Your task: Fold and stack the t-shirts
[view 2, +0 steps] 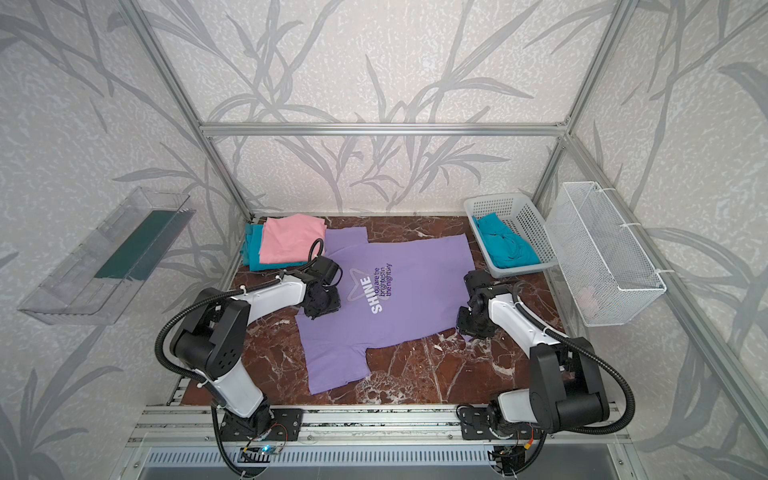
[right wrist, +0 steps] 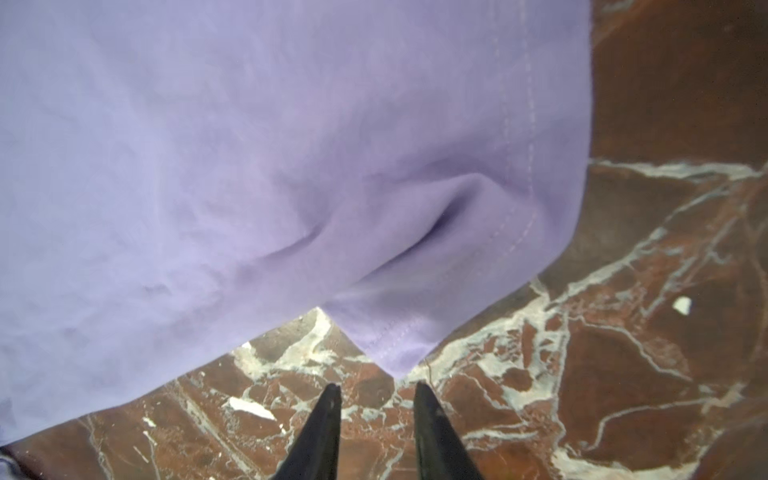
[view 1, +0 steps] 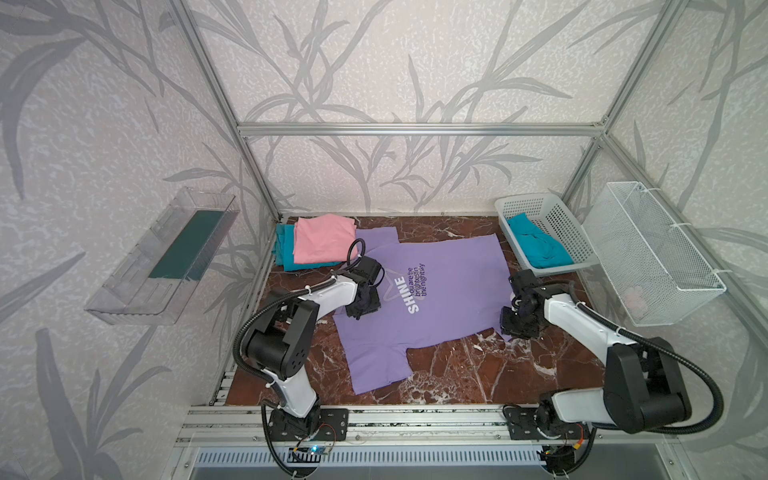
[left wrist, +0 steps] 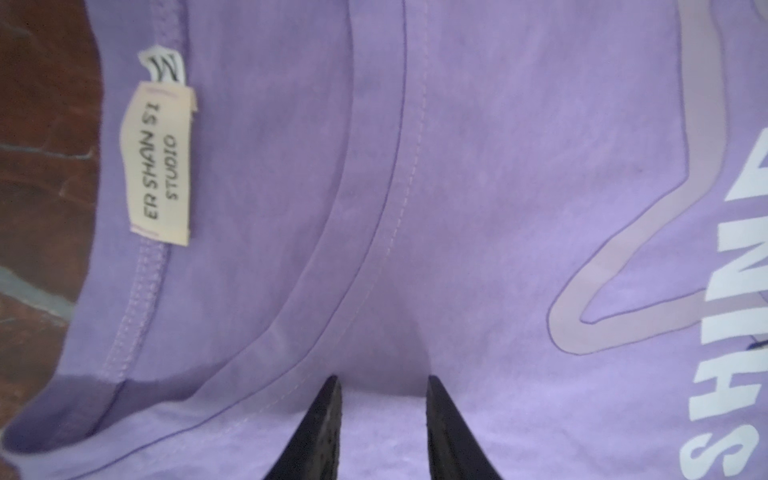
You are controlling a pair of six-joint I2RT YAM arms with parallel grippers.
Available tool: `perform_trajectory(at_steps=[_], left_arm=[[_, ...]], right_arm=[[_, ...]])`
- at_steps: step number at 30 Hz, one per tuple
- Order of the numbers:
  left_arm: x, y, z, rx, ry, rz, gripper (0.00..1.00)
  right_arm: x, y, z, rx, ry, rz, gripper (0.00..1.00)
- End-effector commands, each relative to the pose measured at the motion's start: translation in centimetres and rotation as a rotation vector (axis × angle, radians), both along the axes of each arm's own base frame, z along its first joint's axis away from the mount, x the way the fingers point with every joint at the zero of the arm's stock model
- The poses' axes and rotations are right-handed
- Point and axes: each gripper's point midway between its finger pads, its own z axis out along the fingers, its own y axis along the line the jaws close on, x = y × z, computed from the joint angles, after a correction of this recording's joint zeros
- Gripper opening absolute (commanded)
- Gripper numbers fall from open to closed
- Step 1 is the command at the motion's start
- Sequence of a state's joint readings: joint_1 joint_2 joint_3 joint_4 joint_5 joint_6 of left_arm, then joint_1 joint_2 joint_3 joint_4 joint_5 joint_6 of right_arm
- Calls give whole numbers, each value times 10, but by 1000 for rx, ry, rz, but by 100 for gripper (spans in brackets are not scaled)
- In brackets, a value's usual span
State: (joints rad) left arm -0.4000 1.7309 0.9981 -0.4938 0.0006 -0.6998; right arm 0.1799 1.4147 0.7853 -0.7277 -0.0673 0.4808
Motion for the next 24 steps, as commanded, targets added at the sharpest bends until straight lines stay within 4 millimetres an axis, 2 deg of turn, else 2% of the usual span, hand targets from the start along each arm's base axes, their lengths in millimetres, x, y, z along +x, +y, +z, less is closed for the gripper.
perform_trajectory(at_steps=[1, 4, 7, 12, 14, 19, 24], left_arm=[[-27, 3, -12, 10, 92, 6, 36], [-27, 3, -14, 12, 98, 3, 36], [-28, 3, -17, 14, 106, 3, 36], [-28, 3, -25, 20, 117, 2, 36], [-27, 3, -30, 24, 123, -1, 36], [-24, 0, -39, 20, 133, 0, 35], [-21, -2, -38, 15, 130, -6, 35]], right_arm=[[6, -2, -8, -19, -4, -15, 32], [9, 0, -16, -11, 2, -18, 33], [6, 1, -26, -12, 31, -17, 28], [-2, -7, -31, -45, 66, -2, 7], [-3, -12, -24, -63, 67, 7, 0], [-5, -28, 7, -118, 34, 19, 0], [-16, -38, 39, -136, -6, 3, 0]])
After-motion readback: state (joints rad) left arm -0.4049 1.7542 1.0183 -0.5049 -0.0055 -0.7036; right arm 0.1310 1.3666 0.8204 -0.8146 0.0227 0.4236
